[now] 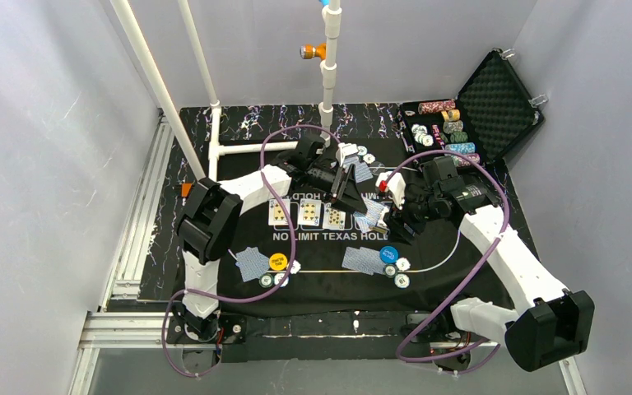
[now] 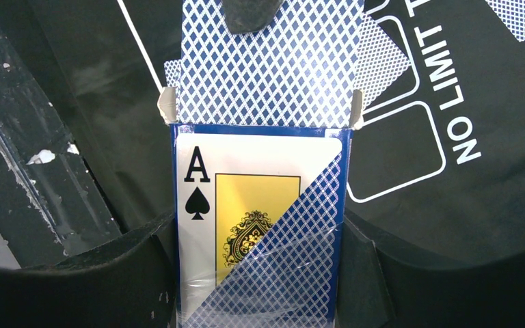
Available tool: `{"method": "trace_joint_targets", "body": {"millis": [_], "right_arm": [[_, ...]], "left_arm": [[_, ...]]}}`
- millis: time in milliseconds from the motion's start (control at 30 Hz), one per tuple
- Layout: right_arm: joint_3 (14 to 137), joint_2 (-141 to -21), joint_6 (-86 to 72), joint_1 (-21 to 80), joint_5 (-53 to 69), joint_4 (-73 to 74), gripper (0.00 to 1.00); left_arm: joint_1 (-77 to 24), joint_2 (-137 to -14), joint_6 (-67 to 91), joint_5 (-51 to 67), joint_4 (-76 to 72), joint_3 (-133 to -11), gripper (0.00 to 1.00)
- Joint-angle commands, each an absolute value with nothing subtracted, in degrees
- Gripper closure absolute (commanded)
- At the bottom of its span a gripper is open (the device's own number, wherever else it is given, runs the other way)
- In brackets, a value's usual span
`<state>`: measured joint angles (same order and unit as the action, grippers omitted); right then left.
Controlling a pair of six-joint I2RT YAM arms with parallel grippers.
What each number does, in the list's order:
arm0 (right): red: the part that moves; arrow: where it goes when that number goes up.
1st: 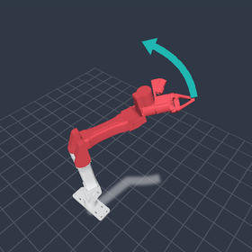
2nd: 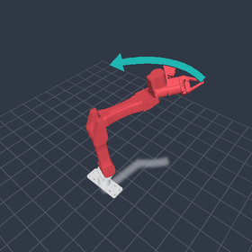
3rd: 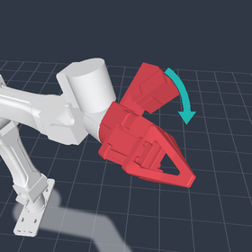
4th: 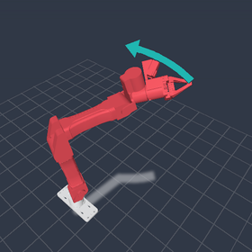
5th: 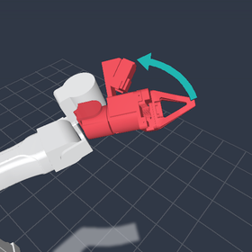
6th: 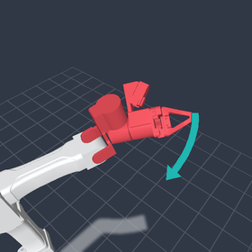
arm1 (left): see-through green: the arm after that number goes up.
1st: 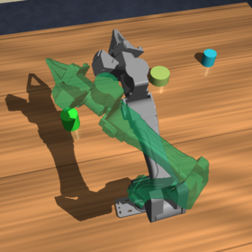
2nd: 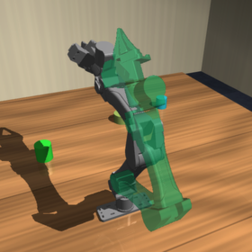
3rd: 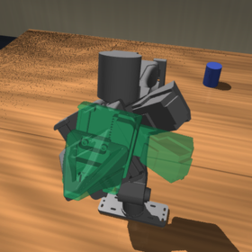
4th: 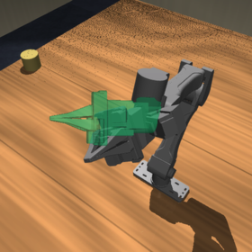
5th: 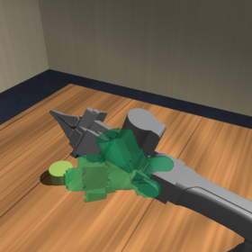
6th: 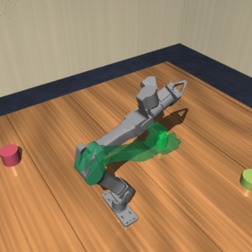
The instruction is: Distribute texas hold em gaming equipment
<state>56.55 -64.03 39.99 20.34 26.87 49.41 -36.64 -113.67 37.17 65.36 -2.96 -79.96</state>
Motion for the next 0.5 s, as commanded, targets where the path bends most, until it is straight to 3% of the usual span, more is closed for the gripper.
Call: {"method": "trace_joint_targets", "body": {"millis": [0,100,233,367,467], "right_arm": [[57.4,-64.5,40.2,20.7,26.9,46.9,0.99],[57.4,-64.7,39.8,20.7,26.9,46.5,0.99],[57.5,-64.9,38.6,20.9,26.4,45.2,0.99],[57.6,-64.9,37.8,20.9,26.1,44.7,0.99],[57.6,-64.5,37.8,20.9,26.4,45.0,0.99]], "left_arm": [[-36.7,-106.9,33.8,64.1,-2.9,-78.5,0.35],[-36.9,-106.3,33.9,63.7,-2.9,-78.1,0.27],[-37.9,-106.3,34.8,63.8,-3.7,-76.7,0.29],[-39.2,-105.9,36.7,64.4,-6.6,-75.2,0.37],[-38.9,-105.8,38.7,64.0,-9.0,-74.9,0.5]]}}
